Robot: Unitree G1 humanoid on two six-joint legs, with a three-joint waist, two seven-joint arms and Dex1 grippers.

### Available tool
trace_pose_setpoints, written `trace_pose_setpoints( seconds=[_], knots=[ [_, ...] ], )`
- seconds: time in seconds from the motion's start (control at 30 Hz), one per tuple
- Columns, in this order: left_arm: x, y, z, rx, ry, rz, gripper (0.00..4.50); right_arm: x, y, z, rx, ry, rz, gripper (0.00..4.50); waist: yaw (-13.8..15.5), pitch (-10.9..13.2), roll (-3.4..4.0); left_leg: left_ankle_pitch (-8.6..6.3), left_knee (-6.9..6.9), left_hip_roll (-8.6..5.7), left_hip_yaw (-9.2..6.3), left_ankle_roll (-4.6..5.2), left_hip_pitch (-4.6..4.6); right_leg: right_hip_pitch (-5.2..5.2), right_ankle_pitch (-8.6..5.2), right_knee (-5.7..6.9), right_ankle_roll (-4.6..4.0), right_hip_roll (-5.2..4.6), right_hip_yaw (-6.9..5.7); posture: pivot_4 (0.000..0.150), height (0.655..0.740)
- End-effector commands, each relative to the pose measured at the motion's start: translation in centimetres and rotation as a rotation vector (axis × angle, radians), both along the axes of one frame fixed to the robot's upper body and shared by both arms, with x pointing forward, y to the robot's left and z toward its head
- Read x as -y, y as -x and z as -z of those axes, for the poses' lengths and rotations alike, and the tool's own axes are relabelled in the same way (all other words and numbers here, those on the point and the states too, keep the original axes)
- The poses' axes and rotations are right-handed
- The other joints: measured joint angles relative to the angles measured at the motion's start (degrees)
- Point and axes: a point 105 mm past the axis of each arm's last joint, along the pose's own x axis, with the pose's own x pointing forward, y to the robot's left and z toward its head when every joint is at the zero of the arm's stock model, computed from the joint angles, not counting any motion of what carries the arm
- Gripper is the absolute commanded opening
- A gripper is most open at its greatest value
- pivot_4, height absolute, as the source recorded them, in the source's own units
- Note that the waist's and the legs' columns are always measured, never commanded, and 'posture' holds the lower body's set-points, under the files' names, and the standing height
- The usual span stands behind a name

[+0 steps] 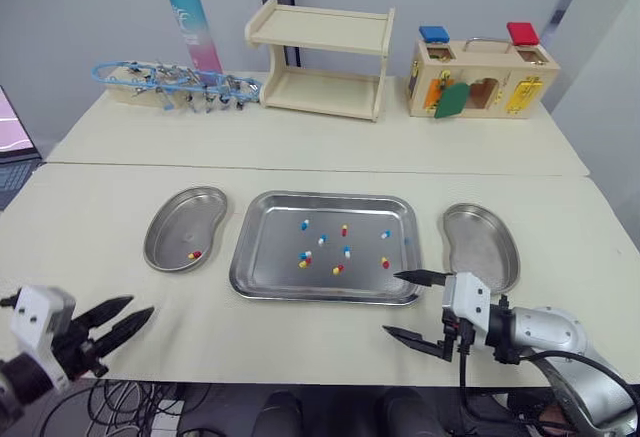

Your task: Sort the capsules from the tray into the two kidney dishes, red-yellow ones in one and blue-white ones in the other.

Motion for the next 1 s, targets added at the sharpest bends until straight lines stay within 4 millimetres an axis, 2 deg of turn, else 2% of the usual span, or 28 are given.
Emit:
trace_pose_setpoints(
  seconds=[0.03,0.27,0.33,0.4,0.77,1.0],
  knots=[
    [3.5,-0.5,-1.7,0.045,-0.017,0.122,2.16,0.1,-0.1,-1.1,0.046,-0.01,-0.031,4.5,0.29,-0.06,-0.09,0.0,0.0,0.0,-0.01,0.0,0.0,0.03,0.0,-0.02,0.0,0.0,-0.01,0.15,0.74],
    [10.2,-2.7,-3.8,0.023,-0.033,0.438,2.16,-0.5,0.1,-1.0,0.036,-0.018,-0.058,4.5,0.07,-0.03,-0.05,0.0,-0.02,0.01,-0.01,0.0,0.03,0.08,0.03,-0.1,0.01,0.03,0.0,0.15,0.74],
    [11.6,-3.5,-4.3,0.013,-0.043,0.529,1.78,-0.7,0.2,-1.0,0.034,-0.022,-0.06,4.5,0.0,-0.02,-0.03,0.0,-0.02,0.01,-0.01,0.0,0.04,0.06,0.04,-0.1,0.01,0.04,0.0,0.15,0.74],
    [12.5,-4.2,-4.6,0.003,-0.048,0.585,1.28,-0.9,0.2,-1.0,0.035,-0.027,-0.06,4.5,-0.03,-0.02,-0.01,0.0,-0.02,0.01,-0.01,0.0,0.03,0.05,0.04,-0.09,0.01,0.04,0.0,0.15,0.74],
    [15.5,-9.4,-2.5,-0.066,-0.124,0.724,1.28,-2.0,0.5,-0.9,0.033,-0.059,-0.033,4.5,-0.12,0.04,0.09,0.0,-0.03,0.02,0.01,0.0,-0.01,0.0,0.04,-0.08,0.01,0.09,0.02,0.15,0.74],
    [16.7,-11.4,-1.0,-0.051,-0.171,0.764,1.28,-2.4,0.7,-0.9,0.032,-0.073,-0.014,4.5,-0.1,0.04,0.09,0.0,-0.02,0.02,0.01,0.0,-0.04,-0.01,0.04,-0.08,0.01,0.09,0.02,0.15,0.74]
  ],
)
